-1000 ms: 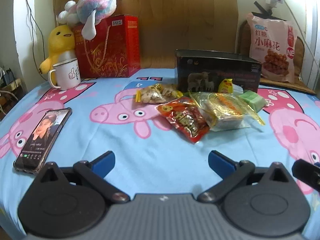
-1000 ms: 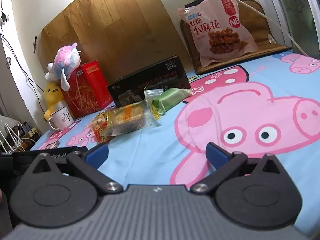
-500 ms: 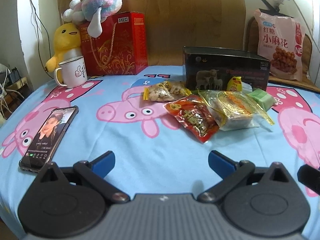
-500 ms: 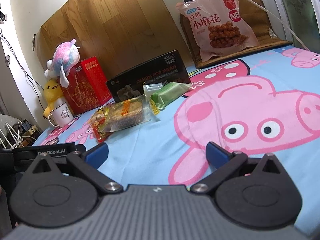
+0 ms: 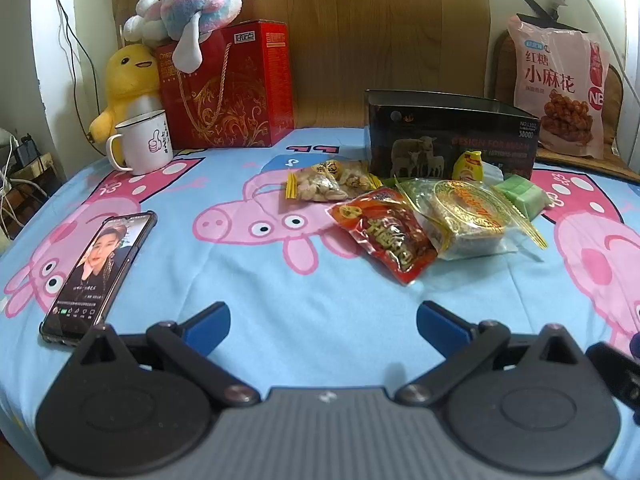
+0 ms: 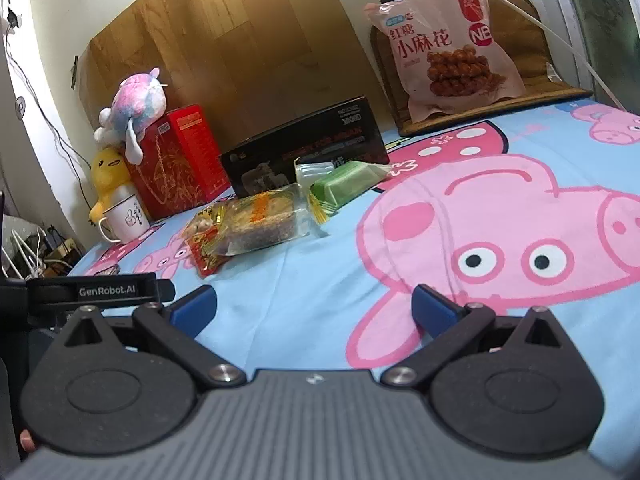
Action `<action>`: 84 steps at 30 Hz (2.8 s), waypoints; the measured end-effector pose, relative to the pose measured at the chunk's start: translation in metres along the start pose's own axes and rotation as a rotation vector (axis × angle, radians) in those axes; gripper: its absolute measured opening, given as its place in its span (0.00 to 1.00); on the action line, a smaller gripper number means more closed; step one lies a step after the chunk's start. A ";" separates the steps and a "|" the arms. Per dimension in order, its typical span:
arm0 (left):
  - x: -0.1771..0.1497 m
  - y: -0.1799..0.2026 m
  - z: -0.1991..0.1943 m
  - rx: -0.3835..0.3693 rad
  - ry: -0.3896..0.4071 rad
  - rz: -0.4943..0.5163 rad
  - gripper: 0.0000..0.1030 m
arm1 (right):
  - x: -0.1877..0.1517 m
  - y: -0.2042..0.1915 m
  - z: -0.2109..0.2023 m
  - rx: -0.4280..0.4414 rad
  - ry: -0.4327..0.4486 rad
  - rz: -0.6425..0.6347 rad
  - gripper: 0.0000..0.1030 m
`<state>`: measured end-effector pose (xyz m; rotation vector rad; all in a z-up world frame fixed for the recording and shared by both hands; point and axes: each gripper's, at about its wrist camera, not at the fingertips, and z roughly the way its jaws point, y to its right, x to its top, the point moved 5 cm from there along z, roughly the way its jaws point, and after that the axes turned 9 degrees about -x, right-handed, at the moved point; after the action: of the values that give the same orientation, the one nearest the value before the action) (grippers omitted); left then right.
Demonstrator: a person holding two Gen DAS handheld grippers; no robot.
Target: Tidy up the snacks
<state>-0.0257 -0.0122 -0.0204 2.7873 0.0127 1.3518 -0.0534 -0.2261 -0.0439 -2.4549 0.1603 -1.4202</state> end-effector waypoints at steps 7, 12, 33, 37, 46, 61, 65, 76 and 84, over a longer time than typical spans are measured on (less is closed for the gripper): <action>0.001 -0.001 0.003 -0.007 -0.006 -0.007 1.00 | 0.000 -0.007 0.000 -0.002 0.003 -0.036 1.00; 0.005 -0.006 0.009 -0.018 -0.007 -0.009 1.00 | 0.001 -0.013 0.003 -0.010 0.013 -0.071 1.00; 0.027 -0.034 0.041 -0.027 -0.018 -0.043 1.00 | 0.020 -0.035 0.036 -0.008 -0.010 -0.158 1.00; 0.032 -0.042 0.042 -0.085 -0.011 -0.083 1.00 | 0.024 -0.036 0.043 0.001 -0.026 -0.171 1.00; 0.057 -0.037 0.025 -0.433 0.073 -0.127 1.00 | 0.043 -0.040 0.055 0.023 0.005 -0.280 1.00; 0.072 0.016 0.078 -0.595 -0.069 -0.067 0.53 | 0.050 -0.045 0.113 0.140 -0.173 -0.390 1.00; 0.069 0.019 0.076 -0.578 -0.076 -0.056 0.38 | 0.047 -0.049 0.106 0.175 -0.157 -0.413 0.62; 0.150 0.021 0.046 -0.525 0.175 0.020 0.38 | 0.106 -0.067 0.089 0.260 0.040 -0.371 0.40; 0.202 0.044 0.128 -0.499 0.133 -0.007 0.40 | 0.148 -0.068 0.162 0.135 0.092 -0.389 0.42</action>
<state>0.1990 -0.0552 0.0608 2.2819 -0.2710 1.3165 0.1573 -0.1651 0.0246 -2.3966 -0.4032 -1.6357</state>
